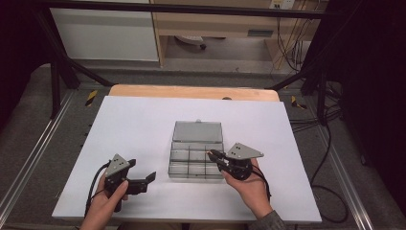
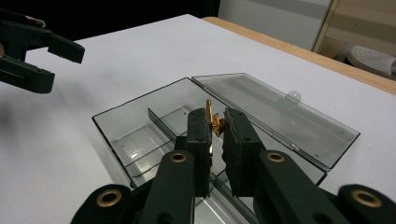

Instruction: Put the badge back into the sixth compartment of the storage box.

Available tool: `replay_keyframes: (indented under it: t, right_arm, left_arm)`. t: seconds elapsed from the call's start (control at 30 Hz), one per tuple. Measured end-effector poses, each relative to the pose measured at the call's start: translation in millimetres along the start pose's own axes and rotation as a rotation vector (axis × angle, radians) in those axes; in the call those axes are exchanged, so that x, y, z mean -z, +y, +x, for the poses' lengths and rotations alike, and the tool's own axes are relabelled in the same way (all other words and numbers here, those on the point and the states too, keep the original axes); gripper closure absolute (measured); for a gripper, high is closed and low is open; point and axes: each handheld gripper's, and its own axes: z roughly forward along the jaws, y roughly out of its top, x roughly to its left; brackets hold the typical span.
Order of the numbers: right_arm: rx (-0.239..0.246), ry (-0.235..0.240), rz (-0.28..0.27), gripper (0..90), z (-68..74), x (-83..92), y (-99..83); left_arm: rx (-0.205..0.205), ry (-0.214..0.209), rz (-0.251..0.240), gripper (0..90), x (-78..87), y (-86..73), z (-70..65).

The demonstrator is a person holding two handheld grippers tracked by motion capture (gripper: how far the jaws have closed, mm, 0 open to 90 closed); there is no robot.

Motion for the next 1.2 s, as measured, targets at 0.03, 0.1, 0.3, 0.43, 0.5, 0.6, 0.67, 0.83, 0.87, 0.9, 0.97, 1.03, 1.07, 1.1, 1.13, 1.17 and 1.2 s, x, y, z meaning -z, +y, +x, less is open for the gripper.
replay_keyframes:
  t: [0.03,0.1,0.3,0.43,0.5,0.6,0.67,0.83,0.87,0.9,0.97,1.03,1.07,1.1,1.13,1.17,1.2]
  right_arm:
    - [0.001,-0.002,0.001,80.9,-0.9,0.4,-0.2]
    - [-0.001,-0.007,0.002,80.9,-2.2,1.2,-0.5]
    - [-0.006,-0.018,0.008,80.9,-5.9,2.3,-1.9]
    - [-0.009,-0.021,0.012,80.9,-7.6,2.3,-3.1]
    - [-0.007,-0.022,0.017,80.9,-8.3,2.1,-3.9]
    - [-0.006,-0.023,0.025,80.9,-9.0,1.5,-5.2]
    - [-0.006,-0.022,0.032,80.9,-9.5,1.0,-6.1]
    - [-0.009,-0.021,0.047,80.9,-10.2,0.2,-8.0]
    - [-0.009,-0.022,0.049,80.9,-10.2,0.1,-8.2]
    - [-0.009,-0.022,0.052,80.9,-10.1,-0.1,-8.6]
    - [-0.009,-0.023,0.057,80.8,-10.2,-0.4,-9.2]
    - [-0.010,-0.024,0.063,80.9,-10.2,-0.8,-9.7]
    - [-0.009,-0.023,0.063,80.8,-10.4,-0.9,-10.0]
    - [-0.010,-0.023,0.066,80.8,-10.5,-1.0,-10.3]
    - [-0.011,-0.024,0.068,80.8,-10.5,-1.1,-10.5]
    - [-0.010,-0.024,0.069,80.9,-10.7,-1.2,-10.8]
    - [-0.010,-0.024,0.072,80.8,-10.9,-1.3,-11.1]
  left_arm:
    - [0.000,-0.001,0.000,6.2,0.0,0.0,-0.1]
    - [0.000,-0.001,0.002,6.2,-0.2,-0.1,-0.2]
    - [-0.002,-0.001,0.003,6.2,-0.2,-0.1,-0.3]
    - [0.001,0.000,0.002,6.2,-0.1,-0.1,-0.2]
    - [0.000,0.000,0.002,6.2,-0.2,-0.2,-0.2]
    - [-0.002,-0.001,0.004,6.2,-0.4,-0.2,-0.5]
    - [-0.004,-0.001,0.005,6.2,-0.5,-0.2,-0.7]
    - [-0.003,-0.001,0.006,6.2,-0.5,-0.3,-0.7]
    - [-0.002,-0.001,0.005,6.2,-0.5,-0.3,-0.6]
    - [-0.002,-0.001,0.004,6.2,-0.5,-0.3,-0.5]
    - [-0.002,-0.001,0.005,6.2,-0.4,-0.3,-0.6]
    - [-0.004,-0.001,0.006,6.2,-0.4,-0.2,-0.7]
    - [-0.005,-0.001,0.006,6.2,-0.4,-0.2,-0.8]
    - [-0.004,-0.001,0.006,6.2,-0.5,-0.3,-0.9]
    - [-0.006,-0.001,0.007,6.2,-0.4,-0.2,-0.8]
    - [-0.006,-0.001,0.006,6.2,-0.6,-0.2,-0.8]
    - [-0.006,-0.001,0.006,6.2,-0.6,-0.2,-0.9]
